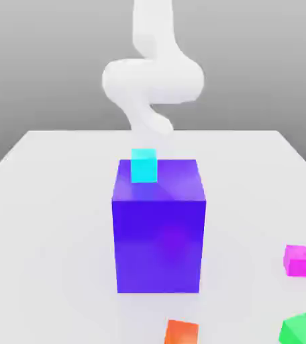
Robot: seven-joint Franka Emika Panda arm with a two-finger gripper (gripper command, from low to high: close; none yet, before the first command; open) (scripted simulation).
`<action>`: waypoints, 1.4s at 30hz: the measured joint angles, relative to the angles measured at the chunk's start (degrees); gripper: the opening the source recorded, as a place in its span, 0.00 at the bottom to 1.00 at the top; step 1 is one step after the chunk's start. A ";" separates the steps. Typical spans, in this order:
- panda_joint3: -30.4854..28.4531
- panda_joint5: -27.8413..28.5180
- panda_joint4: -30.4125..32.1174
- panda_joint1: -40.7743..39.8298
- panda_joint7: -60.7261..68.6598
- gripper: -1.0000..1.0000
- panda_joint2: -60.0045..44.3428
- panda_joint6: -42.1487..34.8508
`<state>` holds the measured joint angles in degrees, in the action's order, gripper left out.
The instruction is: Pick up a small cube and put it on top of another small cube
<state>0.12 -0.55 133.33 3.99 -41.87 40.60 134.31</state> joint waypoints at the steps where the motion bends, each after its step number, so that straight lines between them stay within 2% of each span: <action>1: 0.19 -0.34 0.67 1.56 1.80 0.50 -2.26 1.09; 9: 3.02 -2.65 5.61 12.26 14.99 0.50 -19.03 9.16; 16: 8.25 -2.54 9.91 19.01 24.86 0.50 -33.53 16.20; 23: 11.39 4.26 14.19 27.11 29.95 0.50 -48.30 23.21; 29: 6.88 10.76 13.07 32.25 27.21 0.50 -60.81 31.99; 30: 6.11 11.29 12.75 32.91 26.80 0.00 -62.40 33.26; 37: 6.08 11.54 12.72 32.92 26.60 0.00 -62.57 33.32; 42: 9.47 7.11 14.63 30.49 29.99 0.00 -53.59 26.30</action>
<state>9.59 6.56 147.95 34.48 -11.88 -12.99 160.61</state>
